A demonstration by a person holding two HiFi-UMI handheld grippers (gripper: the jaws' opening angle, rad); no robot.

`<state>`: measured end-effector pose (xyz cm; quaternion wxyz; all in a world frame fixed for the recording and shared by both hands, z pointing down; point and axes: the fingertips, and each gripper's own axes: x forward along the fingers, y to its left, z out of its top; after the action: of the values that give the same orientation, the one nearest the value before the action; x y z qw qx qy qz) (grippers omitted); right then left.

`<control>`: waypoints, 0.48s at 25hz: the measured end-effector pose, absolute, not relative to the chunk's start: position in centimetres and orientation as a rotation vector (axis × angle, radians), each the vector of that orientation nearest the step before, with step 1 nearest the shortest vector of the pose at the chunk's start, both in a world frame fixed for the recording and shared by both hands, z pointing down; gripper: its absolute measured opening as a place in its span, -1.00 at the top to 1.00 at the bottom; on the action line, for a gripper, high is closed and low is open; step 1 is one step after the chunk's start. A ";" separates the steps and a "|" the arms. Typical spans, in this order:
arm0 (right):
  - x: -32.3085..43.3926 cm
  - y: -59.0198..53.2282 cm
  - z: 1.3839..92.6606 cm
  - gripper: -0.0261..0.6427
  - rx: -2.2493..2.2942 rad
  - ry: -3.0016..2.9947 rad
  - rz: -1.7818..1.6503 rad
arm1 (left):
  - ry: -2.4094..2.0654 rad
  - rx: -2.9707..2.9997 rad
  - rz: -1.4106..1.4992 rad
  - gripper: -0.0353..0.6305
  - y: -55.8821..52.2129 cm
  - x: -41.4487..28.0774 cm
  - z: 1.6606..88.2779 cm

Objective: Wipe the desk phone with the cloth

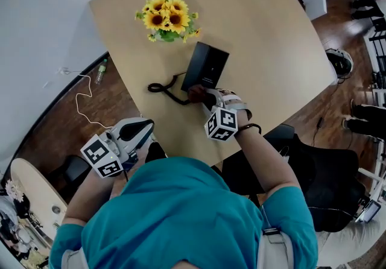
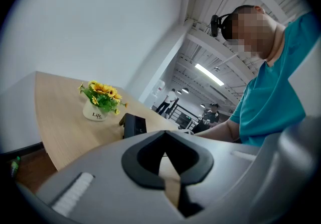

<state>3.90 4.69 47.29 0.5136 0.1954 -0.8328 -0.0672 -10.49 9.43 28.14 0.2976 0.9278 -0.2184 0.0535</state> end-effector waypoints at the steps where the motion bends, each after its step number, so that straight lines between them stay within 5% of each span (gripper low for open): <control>1: 3.7 4.7 47.0 0.57 0.465 -2.020 -0.137 | -0.581 2.466 0.141 0.88 9.5 -10.6 28.1; 12: 7.2 -9.2 40.4 0.57 0.765 -2.000 -0.176 | -0.622 2.488 0.131 0.88 9.0 -11.5 27.6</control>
<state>7.22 -9.21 40.40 0.4765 0.3132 -0.8183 -0.0721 -11.52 8.98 27.59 0.2829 0.9293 -0.2322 0.0490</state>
